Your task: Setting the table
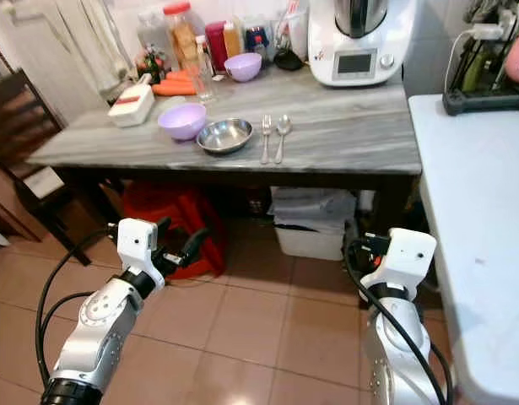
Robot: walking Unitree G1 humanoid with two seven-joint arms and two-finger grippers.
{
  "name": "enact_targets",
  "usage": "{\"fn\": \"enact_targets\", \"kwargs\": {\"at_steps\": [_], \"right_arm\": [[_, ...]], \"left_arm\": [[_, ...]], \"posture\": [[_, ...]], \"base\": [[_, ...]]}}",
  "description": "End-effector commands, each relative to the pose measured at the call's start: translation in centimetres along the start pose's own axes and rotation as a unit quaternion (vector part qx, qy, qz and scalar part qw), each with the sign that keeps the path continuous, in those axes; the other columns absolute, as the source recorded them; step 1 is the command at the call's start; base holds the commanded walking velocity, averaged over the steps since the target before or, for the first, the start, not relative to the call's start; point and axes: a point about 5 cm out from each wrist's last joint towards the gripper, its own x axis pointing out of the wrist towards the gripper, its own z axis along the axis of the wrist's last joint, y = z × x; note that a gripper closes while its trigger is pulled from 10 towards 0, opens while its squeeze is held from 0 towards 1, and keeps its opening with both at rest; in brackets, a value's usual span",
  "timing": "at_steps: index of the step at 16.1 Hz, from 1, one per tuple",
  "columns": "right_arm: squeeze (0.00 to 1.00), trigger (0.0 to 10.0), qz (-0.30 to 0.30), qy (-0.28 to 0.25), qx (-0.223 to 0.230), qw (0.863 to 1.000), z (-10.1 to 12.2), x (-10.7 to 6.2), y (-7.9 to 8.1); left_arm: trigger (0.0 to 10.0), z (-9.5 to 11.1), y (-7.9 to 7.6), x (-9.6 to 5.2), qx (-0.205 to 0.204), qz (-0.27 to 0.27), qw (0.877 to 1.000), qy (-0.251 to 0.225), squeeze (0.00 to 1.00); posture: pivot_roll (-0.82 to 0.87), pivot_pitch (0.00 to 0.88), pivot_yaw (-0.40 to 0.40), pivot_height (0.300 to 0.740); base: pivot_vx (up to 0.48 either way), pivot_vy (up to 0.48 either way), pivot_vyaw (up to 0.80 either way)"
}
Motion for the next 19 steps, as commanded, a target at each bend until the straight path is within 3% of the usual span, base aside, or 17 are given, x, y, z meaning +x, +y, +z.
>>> {"fn": "enact_targets", "kwargs": {"at_steps": [1, 14, 19], "right_arm": [[0.0, 10.0, 0.015, 0.001, 0.009, 1.0, 0.06, 0.09, 0.89], [0.0, 10.0, 0.017, -0.009, 0.009, 1.0, 0.46, 0.02, 1.05], [0.0, 10.0, 0.02, -0.008, 0.01, 1.0, 0.31, 0.16, 1.26]], "left_arm": [[10.0, 0.03, 0.67, -0.37, 0.004, 0.008, 1.0, 0.001, 0.0], [10.0, 0.19, 0.65, -0.32, 0.003, -0.001, 1.0, 0.0, 0.0], [10.0, 0.29, 1.04, -0.49, 0.018, 0.005, 1.0, 0.001, 0.0]], "posture": [[-0.17, 0.0, 0.158, 0.74], [-0.17, 0.0, 0.158, 0.74], [-0.16, 0.0, 0.158, 0.74]], "base": [[0.0, -0.368, 0.0], [0.0, -0.368, -0.13], [0.0, -0.265, -0.57]]}}
